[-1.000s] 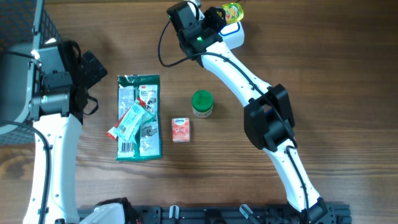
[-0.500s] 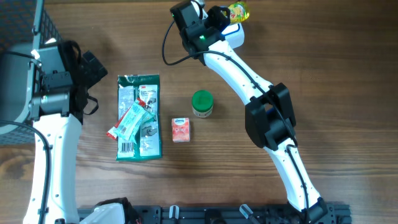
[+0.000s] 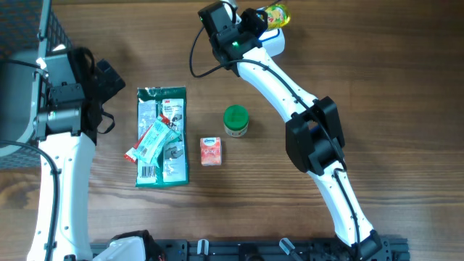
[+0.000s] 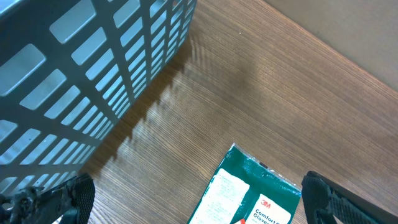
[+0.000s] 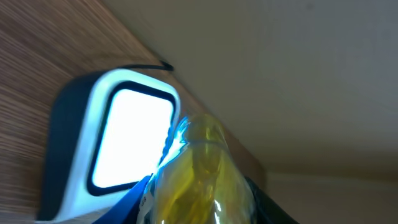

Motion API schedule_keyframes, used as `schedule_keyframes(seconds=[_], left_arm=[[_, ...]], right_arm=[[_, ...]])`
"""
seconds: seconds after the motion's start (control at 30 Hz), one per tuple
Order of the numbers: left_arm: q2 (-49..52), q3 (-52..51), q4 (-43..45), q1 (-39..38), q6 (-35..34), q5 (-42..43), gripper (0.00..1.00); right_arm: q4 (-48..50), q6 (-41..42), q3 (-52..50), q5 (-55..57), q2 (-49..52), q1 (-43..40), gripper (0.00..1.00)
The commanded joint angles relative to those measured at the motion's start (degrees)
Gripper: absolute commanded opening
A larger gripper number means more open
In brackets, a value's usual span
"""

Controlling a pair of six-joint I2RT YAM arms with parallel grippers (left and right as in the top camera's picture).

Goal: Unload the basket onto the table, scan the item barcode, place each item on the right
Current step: 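Hold the Vim bottle in front of the white scanner window, then move the Vim bottle right and lower it onto the table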

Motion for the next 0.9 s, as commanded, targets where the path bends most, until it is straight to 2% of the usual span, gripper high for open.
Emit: schedule_keyframes(seconds=[0.0, 0.13, 0.23, 0.4, 0.5, 0.53, 0.67, 0.77, 0.87], left_arm=[[0.0, 0.2, 0.2, 0.2, 0.5, -0.3, 1.0], [0.0, 0.2, 0.2, 0.2, 0.5, -0.3, 1.0], [0.0, 0.2, 0.2, 0.2, 0.5, -0.3, 1.0], [0.0, 0.2, 0.2, 0.2, 0.5, -0.3, 1.0], [0.0, 0.2, 0.2, 0.2, 0.5, -0.3, 1.0], [0.0, 0.2, 0.2, 0.2, 0.5, -0.3, 1.0], [0.0, 0.2, 0.2, 0.2, 0.5, -0.3, 1.0], [0.0, 0.2, 0.2, 0.2, 0.5, -0.3, 1.0], [0.0, 0.2, 0.2, 0.2, 0.5, -0.3, 1.0]], right_arm=[[0.3, -2.1, 0.6, 6.8, -2.2, -0.1, 0.04], [-2.5, 0.7, 0.6, 5.7, -8.5, -0.1, 0.04], [-8.9, 4.3, 0.6, 0.7, -15.2, -0.2, 0.04], [-24.2, 16.8, 0.6, -10.0, -29.1, -0.3, 0.04], [-34.1, 23.8, 0.6, -20.5, -36.4, -1.2, 0.04], [-39.1, 26.0, 0.6, -28.5, -40.0, -2.4, 0.04], [-49.5, 31.8, 0.6, -44.3, -46.4, -7.8, 0.04], [-58.8, 35.1, 0.6, -51.4, -48.5, -13.9, 0.04], [-59.1, 35.3, -2.0, -55.3, -49.2, -18.5, 0.05]])
